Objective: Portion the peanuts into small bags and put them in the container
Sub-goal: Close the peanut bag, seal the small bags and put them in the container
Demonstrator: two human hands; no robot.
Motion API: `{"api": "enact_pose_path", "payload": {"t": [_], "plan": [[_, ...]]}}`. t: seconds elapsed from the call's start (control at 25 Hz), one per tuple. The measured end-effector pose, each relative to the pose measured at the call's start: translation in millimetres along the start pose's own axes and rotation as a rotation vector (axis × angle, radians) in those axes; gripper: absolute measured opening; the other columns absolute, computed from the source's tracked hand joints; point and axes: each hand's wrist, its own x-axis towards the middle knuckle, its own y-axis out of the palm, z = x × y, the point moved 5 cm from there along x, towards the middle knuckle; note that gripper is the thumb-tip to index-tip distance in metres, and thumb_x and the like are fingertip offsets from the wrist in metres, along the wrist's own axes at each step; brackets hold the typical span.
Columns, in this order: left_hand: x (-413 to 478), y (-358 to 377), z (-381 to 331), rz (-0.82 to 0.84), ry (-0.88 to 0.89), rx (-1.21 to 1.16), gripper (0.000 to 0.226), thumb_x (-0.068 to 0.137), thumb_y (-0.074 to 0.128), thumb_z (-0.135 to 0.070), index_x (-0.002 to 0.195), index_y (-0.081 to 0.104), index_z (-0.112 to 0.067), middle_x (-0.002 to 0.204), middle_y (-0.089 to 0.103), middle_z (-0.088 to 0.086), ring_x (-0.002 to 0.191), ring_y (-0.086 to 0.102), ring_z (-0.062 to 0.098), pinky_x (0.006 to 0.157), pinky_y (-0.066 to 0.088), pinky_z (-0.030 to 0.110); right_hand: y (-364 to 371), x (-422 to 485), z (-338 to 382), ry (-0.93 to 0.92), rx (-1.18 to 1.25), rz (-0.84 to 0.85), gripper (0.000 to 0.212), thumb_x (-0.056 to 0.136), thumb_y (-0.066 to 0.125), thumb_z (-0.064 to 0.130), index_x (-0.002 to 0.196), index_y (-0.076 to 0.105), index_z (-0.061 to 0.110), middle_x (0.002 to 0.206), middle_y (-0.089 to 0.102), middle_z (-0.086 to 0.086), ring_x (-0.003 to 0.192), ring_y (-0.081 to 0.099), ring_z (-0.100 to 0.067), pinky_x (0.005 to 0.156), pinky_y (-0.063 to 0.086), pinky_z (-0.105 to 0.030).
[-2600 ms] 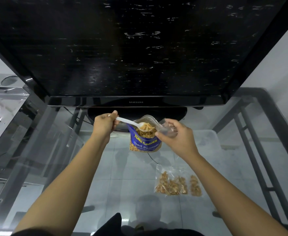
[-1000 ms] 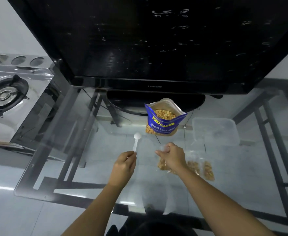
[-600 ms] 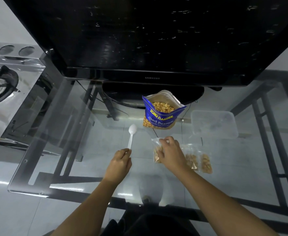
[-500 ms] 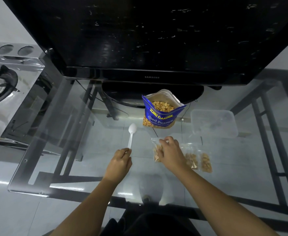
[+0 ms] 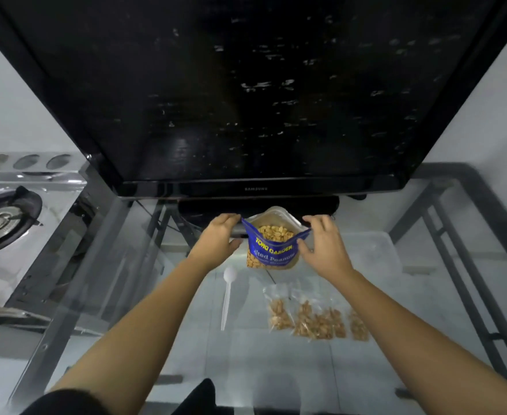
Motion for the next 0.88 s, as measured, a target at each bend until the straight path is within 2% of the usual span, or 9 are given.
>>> {"api": "enact_pose_path", "payload": {"t": [0.08, 0.16, 0.28, 0.4, 0.56, 0.64, 0.72, 0.8, 0.88], "plan": [[16.7, 3.3, -3.6, 0.106, -0.001, 0.024, 0.064, 0.085, 0.065, -0.019, 0.140, 0.036, -0.007, 0.143, 0.039, 0.012, 0.131, 0.039, 0.026, 0.109, 0.033, 0.032, 4.8, 8.8, -0.9, 0.026, -0.011, 0.164, 0.058, 0.087, 0.062, 0.025, 0.139, 0.038, 0.009, 0.134, 0.046, -0.011, 0.125, 0.044, -0.026, 0.101, 0.037, -0.033], [25.3, 3.6, -9.1, 0.120, 0.043, 0.003, 0.056, 0.086, 0.065, -0.020, 0.136, 0.042, -0.009, 0.136, 0.047, 0.012, 0.125, 0.046, 0.025, 0.102, 0.037, 0.029, 9.4, 13.5, 0.1, 0.012, 0.002, 0.236, 0.059, 0.087, 0.063, 0.026, 0.140, 0.038, 0.013, 0.134, 0.051, -0.009, 0.122, 0.049, -0.024, 0.097, 0.041, -0.031], [30.7, 0.1, -17.7, 0.139, 0.123, -0.051, 0.044, 0.088, 0.062, -0.019, 0.129, 0.051, -0.011, 0.124, 0.057, 0.008, 0.114, 0.053, 0.020, 0.094, 0.040, 0.025, 8.6, 23.3, -4.9, 0.035, 0.093, 0.252, 0.050, 0.086, 0.065, 0.023, 0.132, 0.049, 0.017, 0.123, 0.061, -0.008, 0.110, 0.058, -0.021, 0.084, 0.047, -0.028], [38.8, -6.2, -13.5, 0.205, 0.209, 0.006, 0.034, 0.088, 0.060, -0.016, 0.121, 0.059, -0.008, 0.114, 0.063, 0.010, 0.105, 0.059, 0.021, 0.086, 0.043, 0.022, 5.9, 31.5, -19.7, 0.085, 0.142, 0.306, 0.032, 0.086, 0.064, 0.024, 0.117, 0.061, 0.016, 0.110, 0.069, -0.007, 0.100, 0.062, -0.018, 0.076, 0.049, -0.027], [43.2, -8.6, 1.1, 0.305, 0.269, 0.084, 0.029, 0.090, 0.059, -0.018, 0.114, 0.062, -0.004, 0.110, 0.065, 0.012, 0.102, 0.059, 0.019, 0.081, 0.042, 0.020, 8.0, 29.3, -36.5, 0.102, 0.224, 0.352, 0.026, 0.087, 0.063, 0.026, 0.108, 0.062, 0.011, 0.107, 0.067, -0.007, 0.102, 0.059, -0.013, 0.069, 0.048, -0.017], [44.6, -6.3, 5.3, 0.313, 0.264, 0.082, 0.029, 0.091, 0.057, -0.019, 0.114, 0.062, -0.003, 0.111, 0.064, 0.013, 0.103, 0.059, 0.019, 0.080, 0.043, 0.020, 10.8, 28.3, -42.0, 0.127, 0.312, 0.346, 0.027, 0.087, 0.063, 0.025, 0.109, 0.062, 0.009, 0.109, 0.066, -0.008, 0.104, 0.058, -0.012, 0.070, 0.050, -0.017], [44.9, -1.4, 6.2, 0.323, 0.266, 0.096, 0.026, 0.093, 0.054, -0.018, 0.113, 0.062, -0.003, 0.110, 0.064, 0.013, 0.103, 0.059, 0.021, 0.080, 0.044, 0.023, 15.4, 29.4, -45.5, 0.186, 0.367, 0.334, 0.027, 0.087, 0.063, 0.024, 0.110, 0.063, 0.008, 0.109, 0.067, -0.008, 0.103, 0.060, -0.013, 0.074, 0.054, -0.024], [47.2, 4.7, 6.0, 0.328, 0.259, 0.133, 0.022, 0.093, 0.053, -0.015, 0.110, 0.062, -0.004, 0.109, 0.064, 0.013, 0.102, 0.058, 0.025, 0.082, 0.045, 0.028, 19.4, 32.8, -47.1, 0.246, 0.365, 0.312, 0.026, 0.087, 0.064, 0.023, 0.108, 0.065, 0.007, 0.107, 0.067, -0.008, 0.101, 0.061, -0.013, 0.075, 0.054, -0.026], [51.9, 5.6, 3.3, 0.359, 0.178, 0.161, 0.022, 0.090, 0.053, -0.015, 0.109, 0.060, -0.006, 0.111, 0.062, 0.010, 0.104, 0.057, 0.026, 0.084, 0.045, 0.032, 22.0, 37.6, -45.5, 0.246, 0.303, 0.311, 0.023, 0.087, 0.064, 0.022, 0.105, 0.066, 0.007, 0.105, 0.067, -0.008, 0.095, 0.059, -0.012, 0.072, 0.050, -0.024]]}}
